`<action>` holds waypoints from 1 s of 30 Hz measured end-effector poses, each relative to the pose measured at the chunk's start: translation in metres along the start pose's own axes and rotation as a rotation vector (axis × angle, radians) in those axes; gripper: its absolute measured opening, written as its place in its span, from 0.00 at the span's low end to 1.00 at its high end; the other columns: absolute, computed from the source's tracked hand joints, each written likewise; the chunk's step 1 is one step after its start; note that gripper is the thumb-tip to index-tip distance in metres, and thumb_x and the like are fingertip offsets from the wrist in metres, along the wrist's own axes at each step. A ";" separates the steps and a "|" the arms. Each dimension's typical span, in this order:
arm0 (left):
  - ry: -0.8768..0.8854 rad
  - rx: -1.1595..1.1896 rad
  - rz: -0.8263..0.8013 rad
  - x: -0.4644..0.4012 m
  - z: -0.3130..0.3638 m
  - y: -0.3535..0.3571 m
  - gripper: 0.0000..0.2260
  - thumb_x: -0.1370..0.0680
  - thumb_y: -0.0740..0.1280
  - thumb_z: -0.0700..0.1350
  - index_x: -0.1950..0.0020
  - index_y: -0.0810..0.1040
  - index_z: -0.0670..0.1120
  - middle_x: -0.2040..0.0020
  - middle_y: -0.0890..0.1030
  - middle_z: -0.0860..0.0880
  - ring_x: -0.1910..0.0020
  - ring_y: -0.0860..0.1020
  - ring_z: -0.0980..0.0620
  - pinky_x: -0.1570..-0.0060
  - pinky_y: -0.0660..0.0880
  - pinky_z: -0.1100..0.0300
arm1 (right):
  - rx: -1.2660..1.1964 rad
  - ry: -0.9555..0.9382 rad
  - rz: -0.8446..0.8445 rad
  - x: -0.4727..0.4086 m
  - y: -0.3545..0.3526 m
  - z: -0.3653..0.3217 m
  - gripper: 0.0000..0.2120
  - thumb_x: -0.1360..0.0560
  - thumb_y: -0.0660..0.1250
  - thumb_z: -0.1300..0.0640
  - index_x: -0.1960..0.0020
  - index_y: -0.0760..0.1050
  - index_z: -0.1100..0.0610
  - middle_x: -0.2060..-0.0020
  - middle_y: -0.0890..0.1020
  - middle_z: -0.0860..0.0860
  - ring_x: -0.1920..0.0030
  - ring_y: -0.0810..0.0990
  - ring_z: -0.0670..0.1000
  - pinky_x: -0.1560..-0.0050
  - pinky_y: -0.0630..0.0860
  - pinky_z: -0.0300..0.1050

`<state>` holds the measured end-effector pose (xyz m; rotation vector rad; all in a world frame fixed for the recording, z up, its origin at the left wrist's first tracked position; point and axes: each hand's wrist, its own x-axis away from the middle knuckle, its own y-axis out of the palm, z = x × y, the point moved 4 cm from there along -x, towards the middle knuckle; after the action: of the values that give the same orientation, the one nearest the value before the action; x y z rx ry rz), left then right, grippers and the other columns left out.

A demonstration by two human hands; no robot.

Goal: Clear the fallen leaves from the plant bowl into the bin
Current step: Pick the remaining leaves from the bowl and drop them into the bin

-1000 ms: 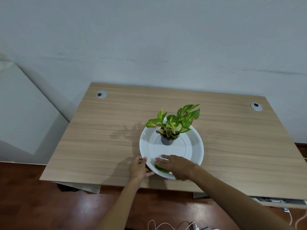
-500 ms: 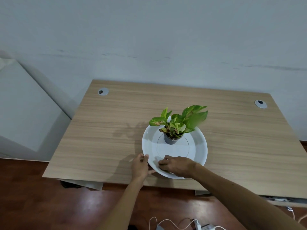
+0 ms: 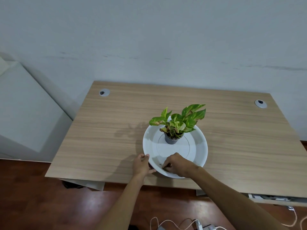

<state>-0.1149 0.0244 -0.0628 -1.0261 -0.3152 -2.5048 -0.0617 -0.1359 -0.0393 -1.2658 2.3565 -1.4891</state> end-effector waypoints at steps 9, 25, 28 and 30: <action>0.250 -0.187 0.154 0.014 0.026 -0.024 0.11 0.20 0.62 0.46 0.57 0.75 0.40 0.67 0.79 0.44 0.75 0.75 0.52 0.75 0.73 0.58 | -0.563 0.214 0.317 0.011 -0.034 -0.014 0.07 0.29 0.75 0.60 0.52 0.87 0.54 0.57 0.88 0.46 0.56 0.85 0.43 0.51 0.79 0.35; -0.039 1.107 -0.376 0.031 0.048 0.012 0.24 0.16 0.48 0.52 0.31 0.74 0.42 0.33 0.78 0.41 0.31 0.74 0.45 0.35 0.70 0.49 | -0.299 -0.037 0.269 -0.013 -0.058 -0.120 0.12 0.25 0.68 0.61 0.44 0.85 0.53 0.48 0.86 0.52 0.49 0.83 0.50 0.43 0.78 0.45; -0.030 1.109 -0.355 0.028 0.047 0.008 0.23 0.16 0.47 0.48 0.34 0.75 0.40 0.32 0.77 0.40 0.33 0.75 0.44 0.28 0.65 0.49 | -0.192 -0.108 0.211 -0.007 -0.053 -0.126 0.12 0.22 0.64 0.58 0.42 0.83 0.52 0.46 0.86 0.50 0.47 0.81 0.53 0.42 0.75 0.45; -0.030 1.108 -0.364 0.027 0.046 0.007 0.22 0.16 0.47 0.46 0.34 0.75 0.39 0.32 0.76 0.39 0.34 0.75 0.43 0.27 0.64 0.48 | -0.155 -0.144 0.189 -0.005 -0.053 -0.129 0.14 0.21 0.62 0.59 0.40 0.81 0.52 0.43 0.84 0.51 0.46 0.80 0.54 0.43 0.72 0.42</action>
<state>-0.1009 0.0268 -0.0113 -0.5358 -1.7555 -2.0083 -0.0870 -0.0502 0.0677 -1.1022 2.4559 -1.1414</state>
